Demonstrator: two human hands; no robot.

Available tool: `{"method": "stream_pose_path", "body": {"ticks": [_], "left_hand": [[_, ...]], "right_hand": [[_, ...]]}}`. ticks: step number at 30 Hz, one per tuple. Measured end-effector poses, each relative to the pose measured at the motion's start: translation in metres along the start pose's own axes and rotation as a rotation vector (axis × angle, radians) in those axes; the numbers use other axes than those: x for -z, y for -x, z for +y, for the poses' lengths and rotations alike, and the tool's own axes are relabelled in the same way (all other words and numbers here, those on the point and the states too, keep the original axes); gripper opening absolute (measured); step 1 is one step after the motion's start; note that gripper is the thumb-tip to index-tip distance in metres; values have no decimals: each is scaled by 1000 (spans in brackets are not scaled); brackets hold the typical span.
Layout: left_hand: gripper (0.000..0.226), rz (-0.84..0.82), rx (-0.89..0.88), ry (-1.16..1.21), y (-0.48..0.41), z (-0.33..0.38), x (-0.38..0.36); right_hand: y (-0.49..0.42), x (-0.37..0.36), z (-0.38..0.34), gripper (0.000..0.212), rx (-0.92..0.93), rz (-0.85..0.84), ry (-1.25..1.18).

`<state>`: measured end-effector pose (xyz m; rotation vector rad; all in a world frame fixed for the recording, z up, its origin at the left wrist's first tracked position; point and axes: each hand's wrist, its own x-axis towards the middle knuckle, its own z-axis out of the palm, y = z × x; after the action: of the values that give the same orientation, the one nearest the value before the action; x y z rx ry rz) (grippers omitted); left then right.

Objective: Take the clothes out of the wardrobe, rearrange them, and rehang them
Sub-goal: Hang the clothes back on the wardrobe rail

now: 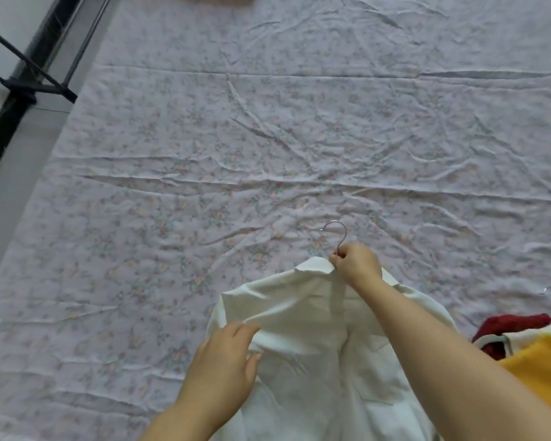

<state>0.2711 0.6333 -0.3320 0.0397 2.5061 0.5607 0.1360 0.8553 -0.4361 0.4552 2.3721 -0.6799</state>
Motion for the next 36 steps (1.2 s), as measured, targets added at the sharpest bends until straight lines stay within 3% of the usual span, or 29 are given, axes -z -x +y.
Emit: {"method": "stream_pose_path", "body": {"ticks": [5,10,13,16,23,29,36], "left_hand": [[46,58,-36,1,26,8,24],[48,316,-188,104,58,27,71],[67,421,-321,120,74,42,100],[57,466,-519,101,93,57,121],[33,528,-989,144,173,47,139],[27,574,-1353,236,246,56,162],[27,381,-1715,359,375,124,155]], "right_hand": [[77,39,-14,21,188,242,-125],[179,79,-36,11,338,385,-198],[244,95,-49,8,386,445,-216],[310,101,-60,11,414,577,-237],[471,71,-87,17,260,952,-401],[603,37,-109,42,119,1223,-448],[760,-2,-82,16,-123,1519,-543]]}}
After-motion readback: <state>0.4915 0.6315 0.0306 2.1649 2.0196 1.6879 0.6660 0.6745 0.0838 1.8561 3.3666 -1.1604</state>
